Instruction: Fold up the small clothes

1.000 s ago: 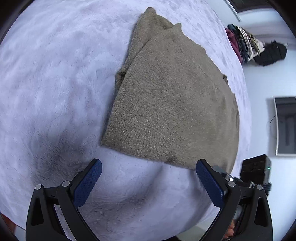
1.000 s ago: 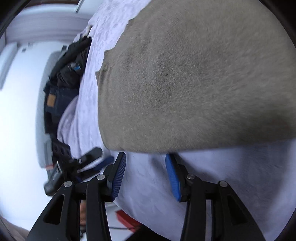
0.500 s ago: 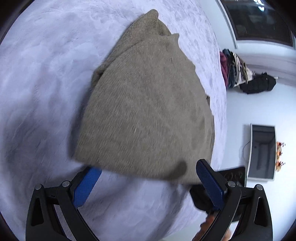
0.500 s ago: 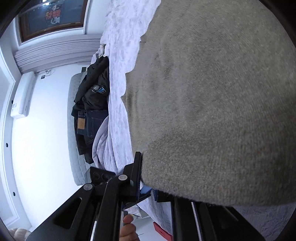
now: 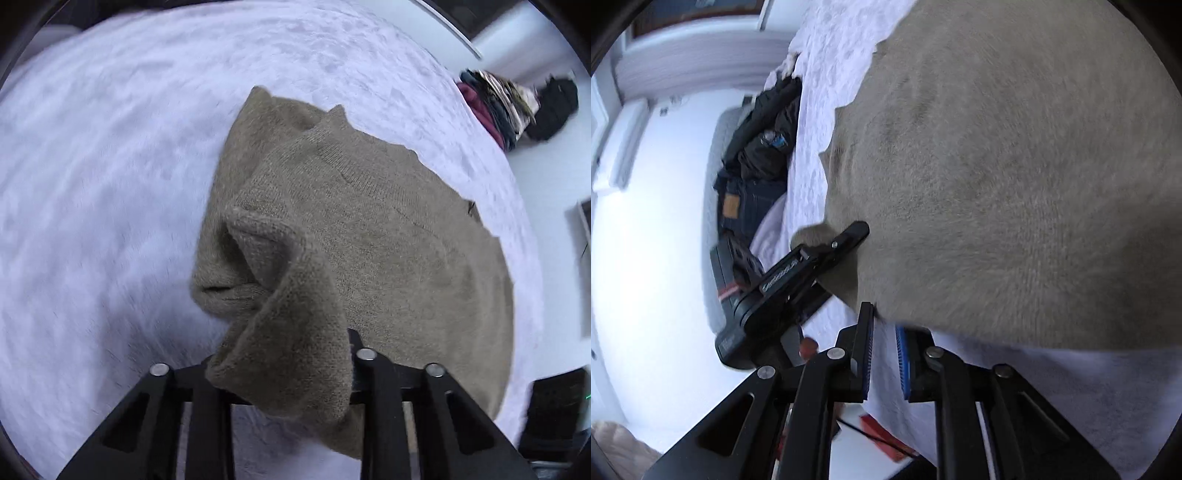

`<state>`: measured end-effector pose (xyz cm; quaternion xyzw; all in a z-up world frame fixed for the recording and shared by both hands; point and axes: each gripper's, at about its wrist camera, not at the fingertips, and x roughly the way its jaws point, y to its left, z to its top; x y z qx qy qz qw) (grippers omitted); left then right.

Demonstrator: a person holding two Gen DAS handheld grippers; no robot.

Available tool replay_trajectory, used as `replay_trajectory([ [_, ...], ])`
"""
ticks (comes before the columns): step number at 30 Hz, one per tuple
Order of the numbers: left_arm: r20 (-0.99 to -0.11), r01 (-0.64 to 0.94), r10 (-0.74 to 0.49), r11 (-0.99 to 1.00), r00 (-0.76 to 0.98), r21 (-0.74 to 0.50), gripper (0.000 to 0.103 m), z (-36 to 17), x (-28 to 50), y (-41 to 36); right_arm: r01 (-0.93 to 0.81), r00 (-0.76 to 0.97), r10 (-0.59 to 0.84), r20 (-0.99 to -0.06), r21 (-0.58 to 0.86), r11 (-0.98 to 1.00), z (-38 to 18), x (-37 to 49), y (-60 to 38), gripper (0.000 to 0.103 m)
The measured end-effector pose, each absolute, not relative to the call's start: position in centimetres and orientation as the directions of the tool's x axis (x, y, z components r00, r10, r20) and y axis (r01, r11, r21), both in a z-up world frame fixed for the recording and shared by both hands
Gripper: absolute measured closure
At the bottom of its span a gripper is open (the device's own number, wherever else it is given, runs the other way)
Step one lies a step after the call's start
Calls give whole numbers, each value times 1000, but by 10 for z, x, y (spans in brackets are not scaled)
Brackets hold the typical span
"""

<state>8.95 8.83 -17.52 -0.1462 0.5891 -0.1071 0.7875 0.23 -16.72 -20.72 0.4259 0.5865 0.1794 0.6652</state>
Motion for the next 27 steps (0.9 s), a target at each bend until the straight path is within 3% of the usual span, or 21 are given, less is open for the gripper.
replay_trajectory([
  [4,-901,206,-189,972,391,-115,76,-158,75,56,145,220,668,-711,701,699,-166,12,-179,87],
  [6,-881,303,-131,953,454,14,77,-153,64,39,95,212,631,-747,658,747,-146,31,-185,57],
  [7,-873,339,-116,939,474,60,77,-152,60,33,76,205,615,-762,639,766,-139,45,-185,31],
  [8,-865,370,-105,924,491,98,77,-152,57,29,49,199,604,-772,624,780,-131,64,-183,24],
  [13,-838,441,-91,877,538,188,77,-149,52,17,-31,45,643,-764,643,765,-130,150,-139,24],
  [17,-834,453,-99,871,543,191,77,-150,50,19,-140,-200,581,-789,610,780,-157,207,-64,22],
  [20,-836,443,-114,881,537,164,77,-151,49,24,-208,-351,461,-815,548,810,-187,226,-15,22],
  [27,-839,409,-119,903,530,131,77,-156,43,37,-455,-410,110,-905,307,836,-224,228,66,21],
])
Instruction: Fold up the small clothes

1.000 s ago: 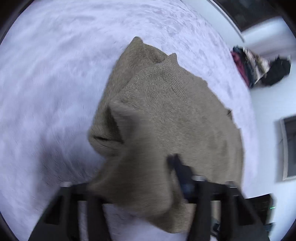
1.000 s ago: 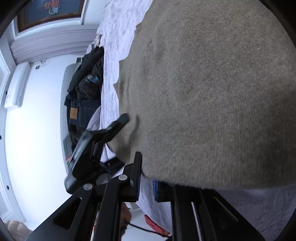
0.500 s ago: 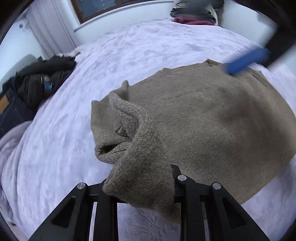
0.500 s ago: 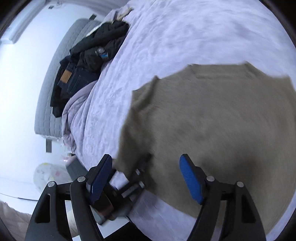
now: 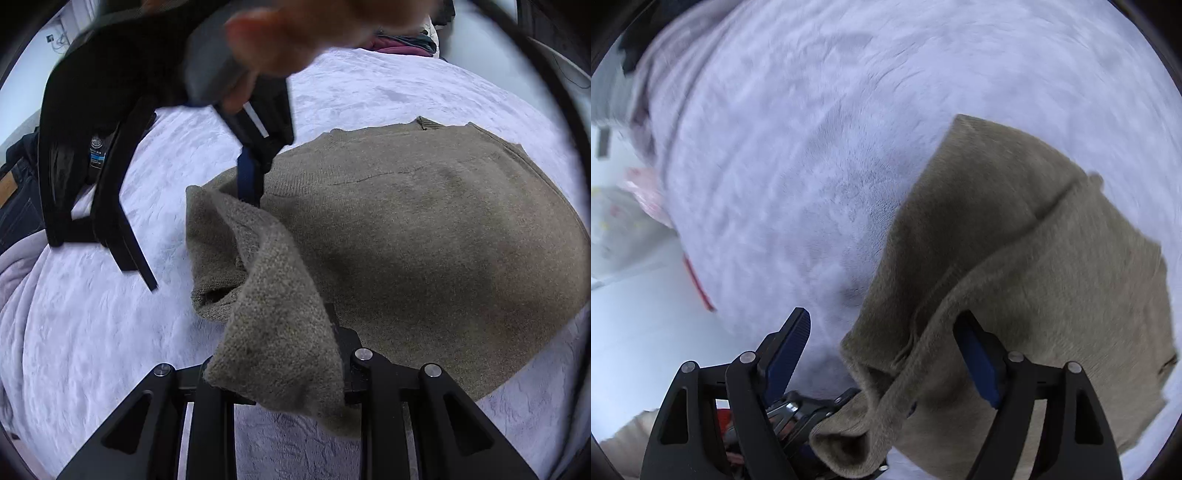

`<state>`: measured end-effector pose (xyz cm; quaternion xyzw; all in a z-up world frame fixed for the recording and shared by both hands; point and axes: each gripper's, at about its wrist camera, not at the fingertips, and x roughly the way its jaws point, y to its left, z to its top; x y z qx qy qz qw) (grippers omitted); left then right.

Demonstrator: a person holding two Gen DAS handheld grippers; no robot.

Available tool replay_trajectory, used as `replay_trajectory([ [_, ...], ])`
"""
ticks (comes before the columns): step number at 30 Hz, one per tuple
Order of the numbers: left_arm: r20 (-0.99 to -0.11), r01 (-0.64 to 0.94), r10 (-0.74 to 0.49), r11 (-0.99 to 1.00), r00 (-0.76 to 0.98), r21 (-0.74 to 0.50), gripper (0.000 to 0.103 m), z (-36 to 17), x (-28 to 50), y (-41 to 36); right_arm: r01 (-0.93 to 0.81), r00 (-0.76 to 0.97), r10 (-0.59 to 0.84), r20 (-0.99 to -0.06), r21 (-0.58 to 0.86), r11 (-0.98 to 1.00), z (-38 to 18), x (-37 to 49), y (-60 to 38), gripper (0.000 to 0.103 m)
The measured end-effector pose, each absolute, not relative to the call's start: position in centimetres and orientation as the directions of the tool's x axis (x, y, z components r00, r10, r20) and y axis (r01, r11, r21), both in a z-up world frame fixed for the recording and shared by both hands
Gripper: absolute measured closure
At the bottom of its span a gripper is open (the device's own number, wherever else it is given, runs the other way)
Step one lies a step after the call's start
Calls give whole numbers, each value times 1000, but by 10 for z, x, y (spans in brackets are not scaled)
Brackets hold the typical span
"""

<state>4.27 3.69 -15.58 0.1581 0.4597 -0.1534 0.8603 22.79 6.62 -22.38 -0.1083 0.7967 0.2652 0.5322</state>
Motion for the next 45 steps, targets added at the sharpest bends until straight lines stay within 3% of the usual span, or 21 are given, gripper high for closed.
replay_trajectory([
  [6,-838,396,-135,912,529,103,77,-154,43,42,-658,-352,-190,-916,99,747,-257,213,99,25],
  [7,-839,390,-140,916,527,92,77,-152,44,45,-680,-322,-204,-925,75,729,-256,210,99,48],
  [8,-836,385,-143,919,530,87,77,-150,44,46,-706,-261,-225,-939,27,707,-251,209,95,78],
  [11,-828,389,-171,919,533,60,77,-137,44,48,-617,-276,-58,-959,131,776,-230,219,63,89],
  [15,-802,435,-226,899,553,47,77,-109,40,35,-465,-234,222,-947,309,830,-191,222,1,90],
  [20,-757,538,-323,842,567,44,77,-70,28,-2,-350,-98,415,-905,421,837,-140,210,-74,90],
  [30,-716,754,-510,656,476,34,77,-31,-7,-125,-185,223,496,-839,464,867,-65,155,-231,90],
  [37,-796,853,-513,522,320,7,77,-82,-46,-200,56,334,486,-807,532,845,-110,86,-369,90],
  [42,-856,875,-453,485,248,-3,77,-116,-67,-221,196,321,497,-806,570,798,-184,52,-403,90],
  [45,-861,885,-444,466,250,16,76,-116,-76,-224,208,366,523,-770,615,760,-195,44,-406,90],
])
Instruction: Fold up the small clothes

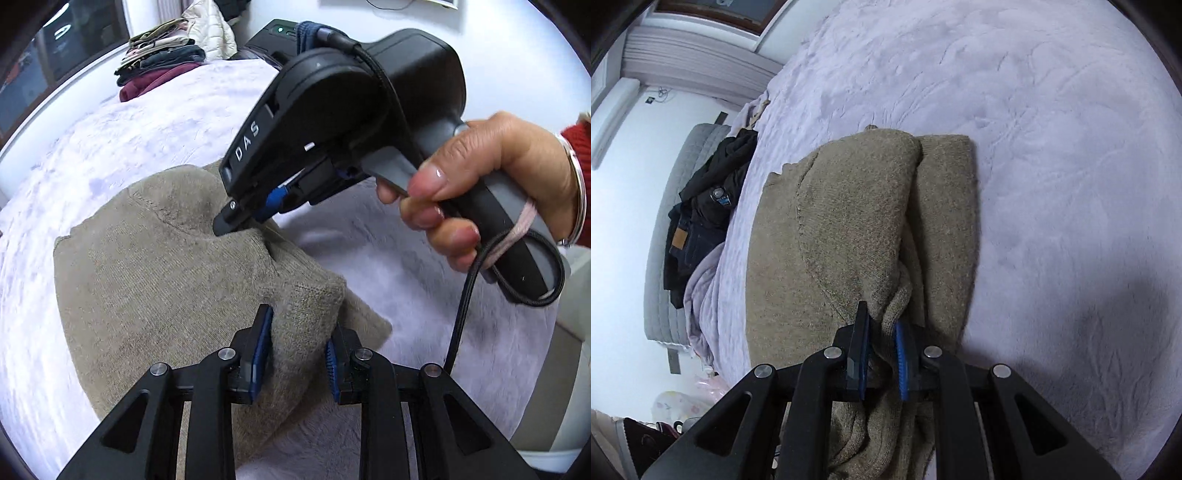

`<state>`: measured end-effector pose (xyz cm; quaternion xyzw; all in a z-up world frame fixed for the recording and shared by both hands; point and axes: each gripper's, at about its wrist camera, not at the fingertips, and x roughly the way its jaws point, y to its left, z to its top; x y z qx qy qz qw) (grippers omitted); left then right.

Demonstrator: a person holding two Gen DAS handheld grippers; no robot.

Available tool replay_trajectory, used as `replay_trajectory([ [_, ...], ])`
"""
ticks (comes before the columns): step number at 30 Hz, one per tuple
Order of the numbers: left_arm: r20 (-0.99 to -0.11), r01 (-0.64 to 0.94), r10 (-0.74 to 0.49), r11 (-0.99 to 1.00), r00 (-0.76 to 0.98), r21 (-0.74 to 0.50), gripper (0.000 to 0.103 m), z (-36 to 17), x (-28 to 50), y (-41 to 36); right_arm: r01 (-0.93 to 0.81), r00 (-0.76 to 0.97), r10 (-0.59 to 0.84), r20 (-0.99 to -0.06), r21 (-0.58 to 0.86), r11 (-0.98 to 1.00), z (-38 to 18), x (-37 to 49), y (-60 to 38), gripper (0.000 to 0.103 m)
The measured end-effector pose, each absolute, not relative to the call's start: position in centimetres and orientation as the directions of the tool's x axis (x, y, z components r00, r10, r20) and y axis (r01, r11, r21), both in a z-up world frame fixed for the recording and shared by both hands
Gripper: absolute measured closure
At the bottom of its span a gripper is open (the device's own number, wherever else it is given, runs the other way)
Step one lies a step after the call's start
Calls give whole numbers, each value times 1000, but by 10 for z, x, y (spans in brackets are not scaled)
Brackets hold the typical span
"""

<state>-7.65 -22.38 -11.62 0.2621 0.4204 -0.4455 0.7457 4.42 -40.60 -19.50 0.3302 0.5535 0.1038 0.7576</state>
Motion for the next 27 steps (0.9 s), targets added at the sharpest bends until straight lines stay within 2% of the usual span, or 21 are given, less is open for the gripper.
replay_trajectory([
  [4,-868,880,-434,474,242,8,76,-104,-76,-216,198,376,569,-732,663,722,-187,40,-406,90],
  [5,-869,875,-436,484,233,-8,71,-98,-74,-212,197,382,607,-697,703,683,-185,42,-408,86],
  [6,-870,869,-442,493,218,-32,52,-98,-75,-205,194,387,633,-671,730,655,-182,45,-409,86],
  [8,-855,849,-478,521,203,-89,27,-85,-56,-185,178,390,667,-635,762,622,-180,53,-411,83],
  [12,-850,837,-494,531,183,-129,26,-63,-49,-152,181,372,721,-584,808,561,-194,71,-408,78],
  [16,-859,752,-422,655,291,-66,26,-68,-4,-133,213,391,766,-510,860,464,-213,81,-410,52],
  [17,-865,706,-388,706,318,-56,26,-74,16,-128,216,407,771,-489,872,440,-216,84,-411,51],
  [19,-875,590,-336,804,349,-73,26,-91,55,-115,223,433,776,-460,888,402,-221,90,-412,51],
  [20,-882,546,-321,833,344,-90,27,-100,71,-111,237,450,774,-446,895,378,-225,93,-415,56],
  [21,-892,516,-309,850,329,-104,27,-110,84,-109,256,460,771,-441,897,360,-227,96,-416,67],
  [22,-903,501,-295,859,312,-107,27,-121,93,-109,263,469,765,-442,896,357,-226,99,-416,84],
  [27,-908,538,-308,835,284,-115,26,-131,99,-121,38,508,717,-477,844,535,-158,94,-393,85],
])
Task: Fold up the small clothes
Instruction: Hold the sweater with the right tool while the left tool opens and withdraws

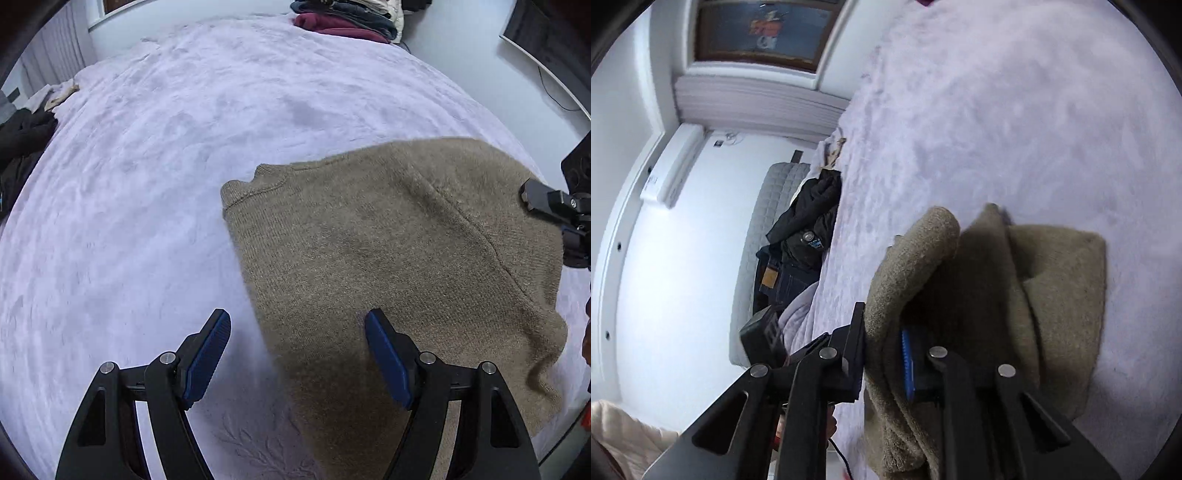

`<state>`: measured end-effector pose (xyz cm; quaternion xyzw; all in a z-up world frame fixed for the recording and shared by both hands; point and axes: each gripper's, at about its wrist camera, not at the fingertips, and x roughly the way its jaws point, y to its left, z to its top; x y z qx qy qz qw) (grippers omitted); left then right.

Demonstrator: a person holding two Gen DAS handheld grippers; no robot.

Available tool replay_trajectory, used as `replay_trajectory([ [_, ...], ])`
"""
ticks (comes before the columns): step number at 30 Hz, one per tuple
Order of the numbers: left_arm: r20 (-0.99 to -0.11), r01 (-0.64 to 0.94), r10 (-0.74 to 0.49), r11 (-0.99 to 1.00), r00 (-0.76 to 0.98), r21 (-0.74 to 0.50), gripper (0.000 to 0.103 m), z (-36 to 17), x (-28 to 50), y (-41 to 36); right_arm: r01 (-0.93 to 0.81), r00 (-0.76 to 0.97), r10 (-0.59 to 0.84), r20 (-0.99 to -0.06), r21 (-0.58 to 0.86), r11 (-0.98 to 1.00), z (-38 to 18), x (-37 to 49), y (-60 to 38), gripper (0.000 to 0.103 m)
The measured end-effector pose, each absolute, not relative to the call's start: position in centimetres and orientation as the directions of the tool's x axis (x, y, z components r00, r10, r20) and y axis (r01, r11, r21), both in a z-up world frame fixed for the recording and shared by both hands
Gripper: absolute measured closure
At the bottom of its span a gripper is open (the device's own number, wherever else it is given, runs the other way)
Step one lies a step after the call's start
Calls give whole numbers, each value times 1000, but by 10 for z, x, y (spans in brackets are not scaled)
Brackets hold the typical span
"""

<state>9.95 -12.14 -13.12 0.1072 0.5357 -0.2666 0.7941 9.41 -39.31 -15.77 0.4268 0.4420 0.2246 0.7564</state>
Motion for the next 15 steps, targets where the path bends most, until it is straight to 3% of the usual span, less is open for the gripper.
replay_trajectory([
  [3,-903,579,-314,810,292,-95,26,-125,94,-132,-23,513,673,-532,776,630,-136,84,-388,85],
  [6,-911,603,-302,794,280,-78,26,-133,92,-146,91,520,614,-594,753,651,-157,77,-407,85],
  [10,-912,639,-285,769,293,-35,11,-140,81,-159,247,452,480,-752,623,743,-202,69,-424,85],
  [12,-913,634,-273,773,301,-22,6,-143,82,-160,277,471,474,-744,635,721,-205,65,-427,84],
  [15,-930,599,-270,798,249,-72,1,-149,93,-155,312,464,406,-787,574,757,-188,60,-424,74],
])
